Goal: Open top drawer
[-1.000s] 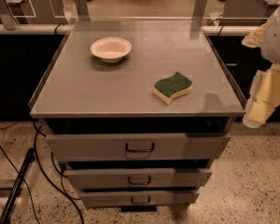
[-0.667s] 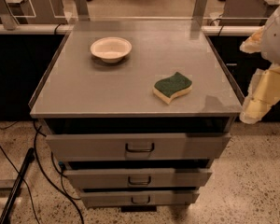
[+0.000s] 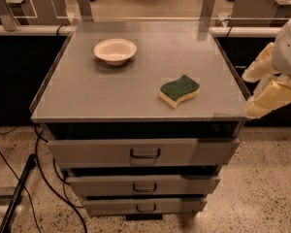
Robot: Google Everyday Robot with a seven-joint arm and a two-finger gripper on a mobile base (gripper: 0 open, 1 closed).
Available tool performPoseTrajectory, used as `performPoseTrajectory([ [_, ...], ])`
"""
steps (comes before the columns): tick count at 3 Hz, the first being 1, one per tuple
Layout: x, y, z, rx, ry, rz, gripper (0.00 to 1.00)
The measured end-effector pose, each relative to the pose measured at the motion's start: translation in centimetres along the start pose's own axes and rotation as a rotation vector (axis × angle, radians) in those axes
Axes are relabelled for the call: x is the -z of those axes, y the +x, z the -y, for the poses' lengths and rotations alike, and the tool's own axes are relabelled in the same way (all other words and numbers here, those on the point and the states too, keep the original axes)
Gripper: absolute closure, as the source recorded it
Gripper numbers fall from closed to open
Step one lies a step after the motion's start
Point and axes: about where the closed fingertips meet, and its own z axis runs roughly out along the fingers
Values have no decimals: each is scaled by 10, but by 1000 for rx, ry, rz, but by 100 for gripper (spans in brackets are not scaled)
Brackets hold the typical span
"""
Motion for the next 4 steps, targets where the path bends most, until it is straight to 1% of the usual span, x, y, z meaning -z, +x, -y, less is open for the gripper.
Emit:
performPoseTrajectory([
  [1,-12,-3,-11,-18,-21,44,70],
  [2,-36,-10,-25,-49,-48,96,99],
  [3,-66,-13,-37,-83,-58,134,100],
  [4,-114,-12,-64,-115,-112,141,100],
])
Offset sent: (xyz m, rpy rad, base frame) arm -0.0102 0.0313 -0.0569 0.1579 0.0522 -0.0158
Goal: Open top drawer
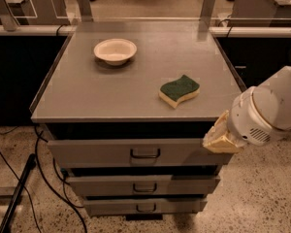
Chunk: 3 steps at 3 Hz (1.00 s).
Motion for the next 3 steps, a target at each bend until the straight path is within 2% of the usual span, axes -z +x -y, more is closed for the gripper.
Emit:
performPoseTrajectory([
  [1,-8,4,-3,1,-8,-1,100],
  [3,-62,16,-21,45,-24,-8,98],
])
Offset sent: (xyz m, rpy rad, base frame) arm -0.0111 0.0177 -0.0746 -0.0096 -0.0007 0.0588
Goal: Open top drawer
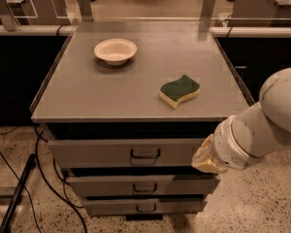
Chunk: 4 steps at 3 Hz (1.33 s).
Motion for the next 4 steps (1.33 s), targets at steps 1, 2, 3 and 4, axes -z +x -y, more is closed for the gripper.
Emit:
performPoseTrajectory([
  [1,0,0,0,0,0,0,74],
  [2,-1,2,-2,11,28,-31,51],
  [3,-15,9,-1,15,52,-63,28],
  [4,-38,18,-2,19,62,-81,1],
])
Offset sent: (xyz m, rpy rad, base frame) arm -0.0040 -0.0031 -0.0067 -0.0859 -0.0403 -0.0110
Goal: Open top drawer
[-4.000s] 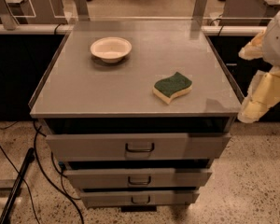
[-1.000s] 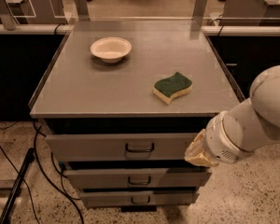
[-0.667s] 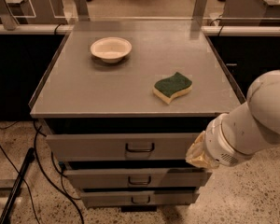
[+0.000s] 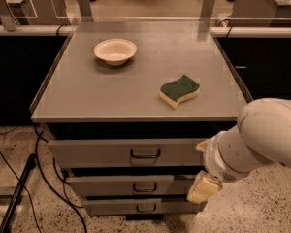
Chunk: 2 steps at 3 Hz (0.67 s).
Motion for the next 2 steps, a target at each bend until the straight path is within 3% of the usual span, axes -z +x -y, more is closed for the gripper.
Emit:
performPoseTrajectory([
  [2,-34,1,6,11,22,31,0],
])
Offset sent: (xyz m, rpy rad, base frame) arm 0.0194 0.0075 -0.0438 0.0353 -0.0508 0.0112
